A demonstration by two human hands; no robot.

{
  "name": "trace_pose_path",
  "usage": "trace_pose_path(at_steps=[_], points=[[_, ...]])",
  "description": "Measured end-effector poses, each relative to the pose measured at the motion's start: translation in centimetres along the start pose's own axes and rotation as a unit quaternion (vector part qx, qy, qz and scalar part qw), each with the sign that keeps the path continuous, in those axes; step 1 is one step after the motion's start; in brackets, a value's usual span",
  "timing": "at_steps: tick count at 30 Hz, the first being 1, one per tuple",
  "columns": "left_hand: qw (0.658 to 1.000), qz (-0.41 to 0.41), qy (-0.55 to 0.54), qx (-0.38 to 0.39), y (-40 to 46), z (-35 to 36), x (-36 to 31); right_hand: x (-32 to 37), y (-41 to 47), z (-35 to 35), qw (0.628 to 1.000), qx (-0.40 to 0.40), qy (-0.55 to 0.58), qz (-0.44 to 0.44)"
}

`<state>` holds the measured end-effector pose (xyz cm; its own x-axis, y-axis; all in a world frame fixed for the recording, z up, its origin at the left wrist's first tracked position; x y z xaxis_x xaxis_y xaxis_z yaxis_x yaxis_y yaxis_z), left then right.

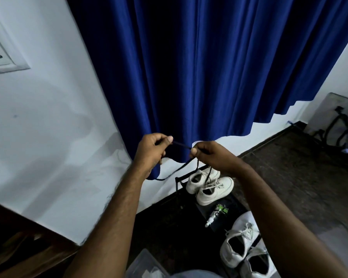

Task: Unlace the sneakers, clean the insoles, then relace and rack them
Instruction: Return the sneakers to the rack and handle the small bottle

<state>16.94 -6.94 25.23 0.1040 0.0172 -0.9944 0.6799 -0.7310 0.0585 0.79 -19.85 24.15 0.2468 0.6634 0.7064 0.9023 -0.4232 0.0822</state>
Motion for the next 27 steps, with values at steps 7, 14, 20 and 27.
trace_pose_path(at_steps=[7,14,20,27], points=[[0.980,-0.036,0.147,-0.128,0.2,-2.0,2.7,0.6,0.2,-1.4,1.000,-0.011,0.027,0.005],[0.824,-0.078,0.543,-0.138,-1.2,-1.3,2.2,1.8,0.6,-1.5,1.000,0.021,0.018,-0.009],[0.886,-0.059,0.457,-0.040,-0.4,0.3,2.2,2.5,1.0,-0.4,0.999,0.037,-0.011,-0.011],[0.991,-0.051,-0.004,0.126,-2.5,4.4,-0.6,4.4,1.2,-0.5,0.999,0.003,0.009,-0.042]])
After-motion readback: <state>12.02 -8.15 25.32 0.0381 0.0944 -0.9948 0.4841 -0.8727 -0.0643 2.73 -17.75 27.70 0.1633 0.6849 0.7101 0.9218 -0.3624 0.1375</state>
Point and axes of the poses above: each hand's wrist, its own y-axis towards the middle knuckle, its own z-axis out of the palm, x = y × z, the point moved 5 cm from there along y, towards the middle knuckle, and after that the axes turned 13 degrees about -y, right-handed, at the moved point
